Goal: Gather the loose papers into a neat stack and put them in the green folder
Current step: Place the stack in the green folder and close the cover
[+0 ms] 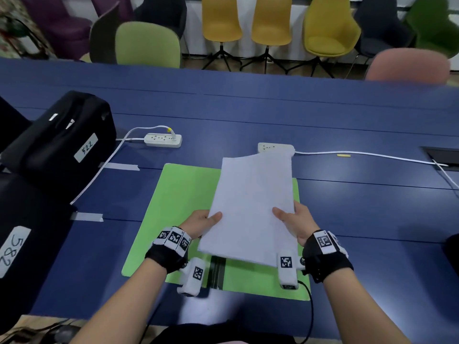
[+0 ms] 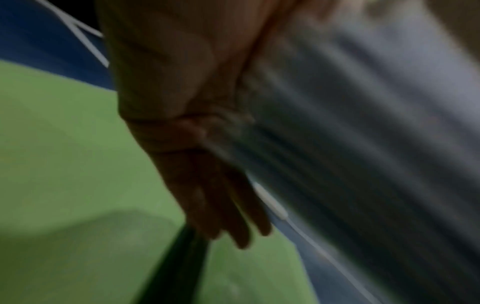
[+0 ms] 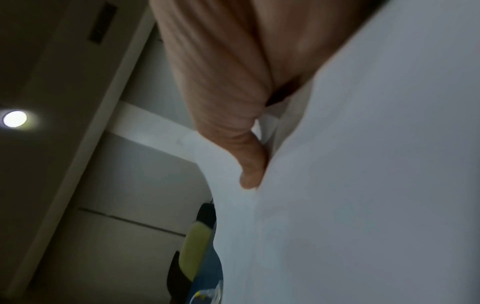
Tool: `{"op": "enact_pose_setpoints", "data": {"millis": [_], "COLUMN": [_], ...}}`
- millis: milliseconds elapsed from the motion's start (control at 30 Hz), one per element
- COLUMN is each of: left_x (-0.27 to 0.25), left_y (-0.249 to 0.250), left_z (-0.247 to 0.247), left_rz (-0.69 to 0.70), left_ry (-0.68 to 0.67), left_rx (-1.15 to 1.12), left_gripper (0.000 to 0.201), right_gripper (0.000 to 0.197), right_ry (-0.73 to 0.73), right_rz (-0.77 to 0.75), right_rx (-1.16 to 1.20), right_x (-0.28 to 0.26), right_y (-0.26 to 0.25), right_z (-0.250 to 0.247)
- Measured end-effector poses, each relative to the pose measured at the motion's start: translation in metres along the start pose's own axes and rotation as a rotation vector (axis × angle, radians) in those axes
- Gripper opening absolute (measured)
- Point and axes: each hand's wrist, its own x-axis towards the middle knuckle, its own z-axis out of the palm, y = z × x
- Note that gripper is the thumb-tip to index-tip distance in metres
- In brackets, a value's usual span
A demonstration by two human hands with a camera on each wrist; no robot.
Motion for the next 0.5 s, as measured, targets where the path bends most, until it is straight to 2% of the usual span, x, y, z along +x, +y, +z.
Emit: {"op": "enact_pose_setpoints", "data": {"millis": [67, 133, 167, 200, 300, 400, 500], "left_x": [0.008, 0.011, 0.009, 0.009, 0.009, 0.012, 0.012], "left_y": [-0.015, -0.036, -0.045, -0.057, -0.082, -0.091, -0.089], "left_z": [-0.016, -0.041, -0.055, -0.069, -0.096, -0.099, -0.097], "left_rz": [-0.041, -0.145, -0.2, -0.265, -0.383, -0.353, -0.377], "left_ry": [0.096, 0.323, 0.414, 0.467, 0.544, 0.612, 0.604], "left_rx": [0.244, 0.645, 0.784, 0.833, 0.725, 0.64, 0.604], "left_gripper": [0.04, 0.047, 0.052, 0.055, 0.069, 0.081, 0.096], "right_gripper": [0.034, 0.035, 0.037, 0.038, 0.039, 0.038, 0.034], "right_ry": [0.07, 0.106, 0.116, 0.127, 0.155, 0.164, 0.173], "right_rz": [-0.008, 0.019, 0.045, 0.077, 0.147, 0.178, 0.165], "right_rx": [-0.035, -0.042, -0.047, -0.057, -0.089, -0.172, -0.257], "right_x": [0.006, 0.013, 0.017, 0.02, 0.025, 0.028, 0.036], "right_y": [0.005, 0.014, 0.02, 0.026, 0.042, 0.05, 0.047], "right_z": [-0.008, -0.021, -0.028, -0.034, -0.044, -0.04, -0.033]}}
